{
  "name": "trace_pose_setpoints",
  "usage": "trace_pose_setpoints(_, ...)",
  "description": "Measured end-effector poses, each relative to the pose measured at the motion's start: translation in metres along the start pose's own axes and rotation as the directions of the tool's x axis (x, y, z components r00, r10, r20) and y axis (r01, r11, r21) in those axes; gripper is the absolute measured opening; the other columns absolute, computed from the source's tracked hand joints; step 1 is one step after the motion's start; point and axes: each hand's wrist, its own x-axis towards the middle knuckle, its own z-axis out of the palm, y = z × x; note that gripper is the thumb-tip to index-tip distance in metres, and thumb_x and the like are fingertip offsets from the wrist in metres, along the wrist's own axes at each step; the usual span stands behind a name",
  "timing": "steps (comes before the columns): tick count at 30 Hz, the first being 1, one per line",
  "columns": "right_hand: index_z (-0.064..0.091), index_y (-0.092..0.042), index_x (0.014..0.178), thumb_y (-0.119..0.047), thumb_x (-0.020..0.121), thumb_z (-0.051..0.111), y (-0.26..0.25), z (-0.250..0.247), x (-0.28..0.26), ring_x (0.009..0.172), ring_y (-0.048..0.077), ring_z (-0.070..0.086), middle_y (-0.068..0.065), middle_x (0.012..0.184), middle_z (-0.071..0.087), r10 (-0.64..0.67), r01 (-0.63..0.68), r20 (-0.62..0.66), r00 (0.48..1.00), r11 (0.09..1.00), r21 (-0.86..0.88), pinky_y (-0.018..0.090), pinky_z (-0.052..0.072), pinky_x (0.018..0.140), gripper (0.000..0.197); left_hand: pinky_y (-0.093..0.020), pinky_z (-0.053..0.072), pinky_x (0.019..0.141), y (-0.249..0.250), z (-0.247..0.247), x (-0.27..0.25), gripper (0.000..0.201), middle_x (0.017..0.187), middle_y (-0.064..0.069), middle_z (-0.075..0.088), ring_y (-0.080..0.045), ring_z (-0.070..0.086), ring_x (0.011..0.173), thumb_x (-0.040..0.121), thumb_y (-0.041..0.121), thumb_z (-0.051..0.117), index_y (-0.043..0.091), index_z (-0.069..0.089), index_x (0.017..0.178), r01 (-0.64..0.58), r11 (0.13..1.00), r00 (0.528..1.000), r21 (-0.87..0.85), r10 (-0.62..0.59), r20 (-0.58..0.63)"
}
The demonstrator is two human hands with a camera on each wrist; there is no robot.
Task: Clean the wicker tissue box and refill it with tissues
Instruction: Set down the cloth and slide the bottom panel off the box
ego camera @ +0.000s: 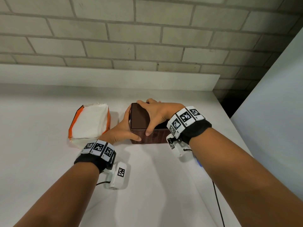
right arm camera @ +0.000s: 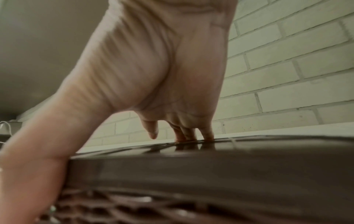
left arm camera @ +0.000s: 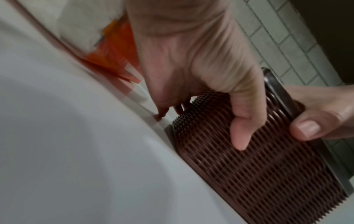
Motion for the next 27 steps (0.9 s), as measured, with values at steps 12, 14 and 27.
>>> trace_pose_setpoints(12,-0.007,-0.038,0.149,-0.039,0.056,0.086,0.002,-0.018,-0.006,0.136,0.028,0.024,0.008,0.142,0.023,-0.047,0.066,-0.114,0.992,0.984,0.168,0.047,0.036,0.110,0.131,0.002,0.042,0.065,0.001,-0.003,0.003,0.109,0.131,0.001,0.046,-0.003,0.050,0.109,0.062,-0.002,0.080,0.012,0.015,0.148,0.109,0.988,0.993,0.108,-0.104,-0.055)
trace_pose_setpoints(14,-0.007,-0.038,0.149,-0.038,0.056,0.086,0.000,-0.013,-0.007,0.136,0.028,0.025,0.008,0.141,0.023,-0.055,0.078,-0.125,0.991,0.980,0.184,0.047,0.036,0.110,0.132,-0.004,0.043,0.072,0.003,-0.004,0.002,0.114,0.136,-0.002,0.047,-0.014,0.048,0.123,0.054,0.007,0.081,0.014,0.017,0.148,0.119,0.985,0.992,0.121,-0.114,-0.052)
trace_pose_setpoints(27,-0.011,-0.042,0.148,-0.027,0.062,0.084,0.017,-0.025,-0.048,0.145,0.023,0.021,0.010,0.158,0.016,-0.019,0.374,-0.449,0.894,0.585,0.720,0.041,0.030,0.116,0.129,-0.026,0.028,0.107,0.025,-0.005,-0.017,0.131,0.161,0.001,-0.004,-0.018,0.008,0.148,0.069,-0.006,0.074,0.030,-0.027,0.144,0.144,0.982,0.989,0.124,-0.137,-0.062)
